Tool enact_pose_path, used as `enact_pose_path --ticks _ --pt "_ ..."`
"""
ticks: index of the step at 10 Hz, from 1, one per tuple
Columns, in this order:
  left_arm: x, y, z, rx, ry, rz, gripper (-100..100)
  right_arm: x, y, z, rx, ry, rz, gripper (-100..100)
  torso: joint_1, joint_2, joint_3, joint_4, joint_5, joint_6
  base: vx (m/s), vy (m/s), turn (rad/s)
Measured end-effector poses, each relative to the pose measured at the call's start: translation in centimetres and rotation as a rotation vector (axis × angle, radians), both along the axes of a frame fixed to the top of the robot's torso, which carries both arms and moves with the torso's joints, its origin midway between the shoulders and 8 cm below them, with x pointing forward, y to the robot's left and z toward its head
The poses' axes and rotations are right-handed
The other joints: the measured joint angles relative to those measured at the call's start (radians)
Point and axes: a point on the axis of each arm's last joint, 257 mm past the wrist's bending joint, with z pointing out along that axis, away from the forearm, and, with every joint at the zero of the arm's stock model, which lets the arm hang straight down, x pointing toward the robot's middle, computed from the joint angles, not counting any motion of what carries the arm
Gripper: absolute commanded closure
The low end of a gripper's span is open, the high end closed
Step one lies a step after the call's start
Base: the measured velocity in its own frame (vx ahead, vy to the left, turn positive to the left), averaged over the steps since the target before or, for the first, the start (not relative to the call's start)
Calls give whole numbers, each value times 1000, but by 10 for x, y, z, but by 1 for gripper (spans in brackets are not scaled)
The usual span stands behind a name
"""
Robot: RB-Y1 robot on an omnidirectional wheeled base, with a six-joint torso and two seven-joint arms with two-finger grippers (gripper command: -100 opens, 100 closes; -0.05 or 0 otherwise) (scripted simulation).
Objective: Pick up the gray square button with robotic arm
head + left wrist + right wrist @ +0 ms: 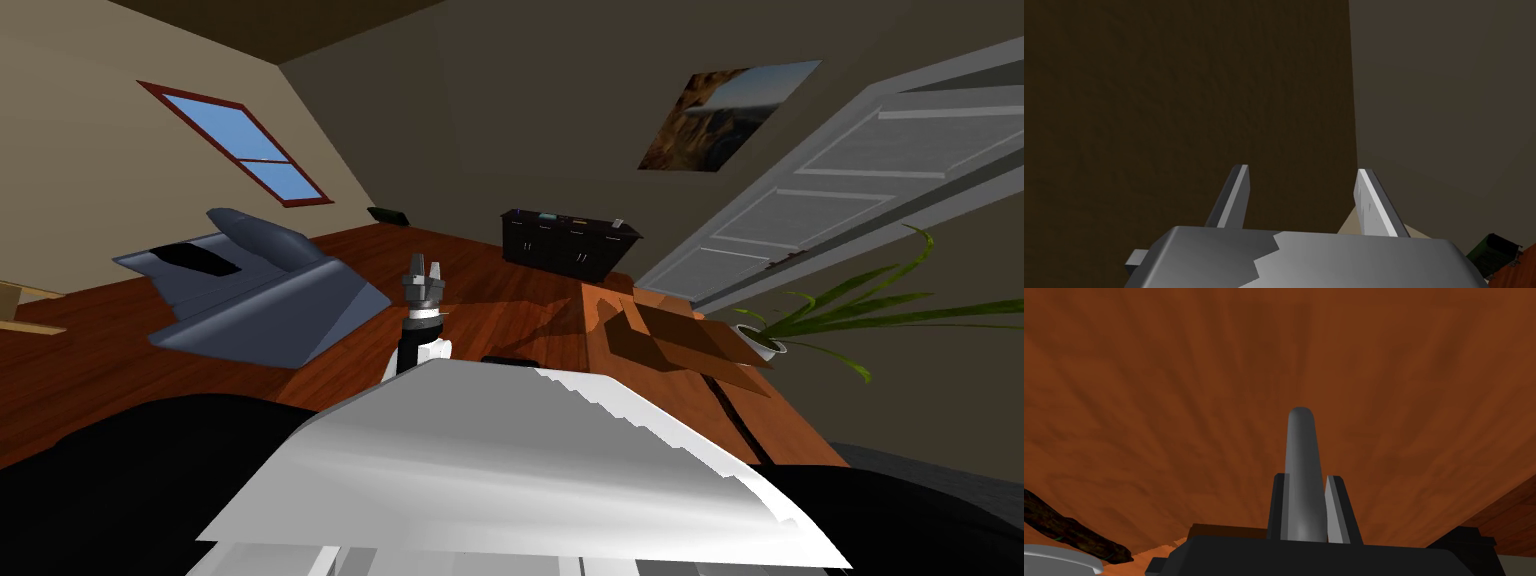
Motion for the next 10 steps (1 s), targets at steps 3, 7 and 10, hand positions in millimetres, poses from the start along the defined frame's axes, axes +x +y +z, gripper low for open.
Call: enact_pose_path --ticks 3,7,10 --pt "0 0 0 0 0 0 0 29 11 -8 29 -15 59 100 0 -5 -3 0 -1 -2 81 3 -239" --pt "0 0 0 0 0 0 0 62 26 -14 54 -25 135 100 -3 -3 -1 0 -8 -3 40 -6 -162" --pt "0 0 0 0 0 0 0 87 28 -16 65 -36 189 100 -3 -5 -3 0 -10 -4 44 9 -128"
